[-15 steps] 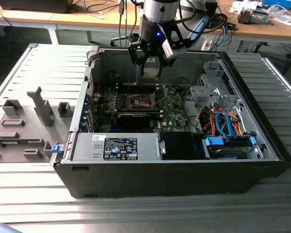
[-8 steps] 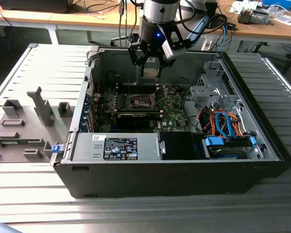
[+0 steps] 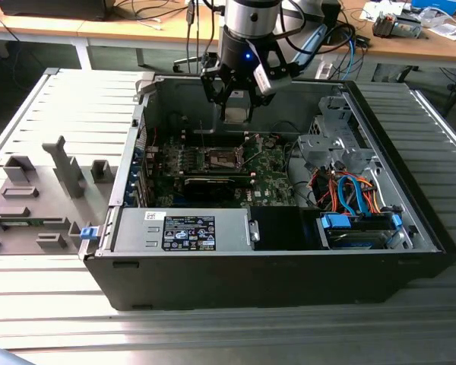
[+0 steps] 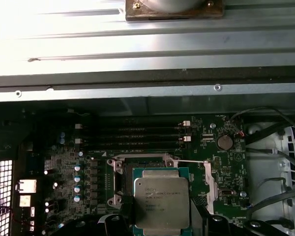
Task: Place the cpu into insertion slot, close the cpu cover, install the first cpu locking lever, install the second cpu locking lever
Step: 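Place the cpu into insertion slot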
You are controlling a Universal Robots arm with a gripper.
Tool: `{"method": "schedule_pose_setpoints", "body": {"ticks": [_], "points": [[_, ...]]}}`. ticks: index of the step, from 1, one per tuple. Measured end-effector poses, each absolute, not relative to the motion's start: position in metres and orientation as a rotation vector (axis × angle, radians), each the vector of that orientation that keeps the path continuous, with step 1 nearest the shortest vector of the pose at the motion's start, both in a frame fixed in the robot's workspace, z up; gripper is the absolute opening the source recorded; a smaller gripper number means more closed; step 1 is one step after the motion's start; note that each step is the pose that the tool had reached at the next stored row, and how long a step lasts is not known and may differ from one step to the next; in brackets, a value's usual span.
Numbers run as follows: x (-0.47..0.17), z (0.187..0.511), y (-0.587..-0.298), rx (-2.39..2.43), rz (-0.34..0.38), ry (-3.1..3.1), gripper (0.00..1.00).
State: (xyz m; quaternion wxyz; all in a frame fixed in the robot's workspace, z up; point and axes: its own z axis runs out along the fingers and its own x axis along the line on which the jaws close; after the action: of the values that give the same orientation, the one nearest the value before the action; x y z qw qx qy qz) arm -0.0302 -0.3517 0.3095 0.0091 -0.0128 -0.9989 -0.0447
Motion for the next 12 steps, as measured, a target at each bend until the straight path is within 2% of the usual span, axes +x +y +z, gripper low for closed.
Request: {"method": "schedule_pose_setpoints", "body": {"ticks": [12], "points": [[-0.0302,0.307,-0.3518,-0.04,-0.14,-3.12,0.54]]}}
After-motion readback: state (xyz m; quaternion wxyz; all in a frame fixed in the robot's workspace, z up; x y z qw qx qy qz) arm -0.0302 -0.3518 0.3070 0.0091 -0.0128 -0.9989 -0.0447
